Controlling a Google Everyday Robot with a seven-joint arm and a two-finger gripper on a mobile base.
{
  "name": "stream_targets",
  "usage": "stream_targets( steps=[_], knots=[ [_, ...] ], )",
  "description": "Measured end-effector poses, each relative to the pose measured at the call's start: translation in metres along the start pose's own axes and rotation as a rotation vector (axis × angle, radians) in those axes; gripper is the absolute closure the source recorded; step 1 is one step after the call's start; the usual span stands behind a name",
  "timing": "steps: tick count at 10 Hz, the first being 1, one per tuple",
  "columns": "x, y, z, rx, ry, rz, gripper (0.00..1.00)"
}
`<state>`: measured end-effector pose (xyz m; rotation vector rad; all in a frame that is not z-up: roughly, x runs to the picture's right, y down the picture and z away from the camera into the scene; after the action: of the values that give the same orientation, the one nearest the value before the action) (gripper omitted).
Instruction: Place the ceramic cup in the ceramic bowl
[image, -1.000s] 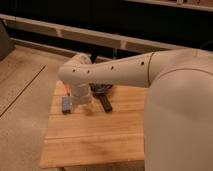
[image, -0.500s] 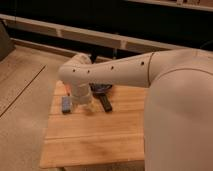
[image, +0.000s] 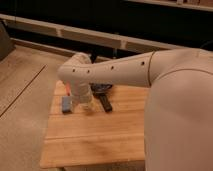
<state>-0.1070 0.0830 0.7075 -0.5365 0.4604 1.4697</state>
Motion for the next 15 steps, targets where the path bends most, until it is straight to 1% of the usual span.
stream_targets(
  steps=[1,2,3,4,5,6,7,8,9,10,11,13,15],
  knots=[
    [-0.027,-0.001,-0.013,-0.041,-0.111,0.008,0.35],
    [-0.046,0.000,-0.028,-0.084,-0.201,0.003,0.35],
    [-0.058,0.000,-0.039,-0.115,-0.259,-0.001,0.35],
    [-0.073,0.002,-0.056,-0.156,-0.341,-0.014,0.35],
    [-0.076,0.004,-0.060,-0.167,-0.362,-0.019,0.35],
    [-0.077,0.005,-0.062,-0.170,-0.368,-0.021,0.35],
    [-0.076,0.005,-0.060,-0.166,-0.362,-0.022,0.35],
    [-0.080,0.002,-0.054,-0.165,-0.350,-0.009,0.35],
    [-0.087,-0.008,-0.044,-0.163,-0.335,0.023,0.35],
    [-0.099,-0.024,-0.031,-0.161,-0.313,0.073,0.35],
    [-0.109,-0.031,-0.021,-0.156,-0.299,0.098,0.35],
    [-0.122,-0.033,-0.003,-0.145,-0.261,0.125,0.35],
    [-0.126,-0.030,0.018,-0.135,-0.210,0.144,0.35]
  ],
)
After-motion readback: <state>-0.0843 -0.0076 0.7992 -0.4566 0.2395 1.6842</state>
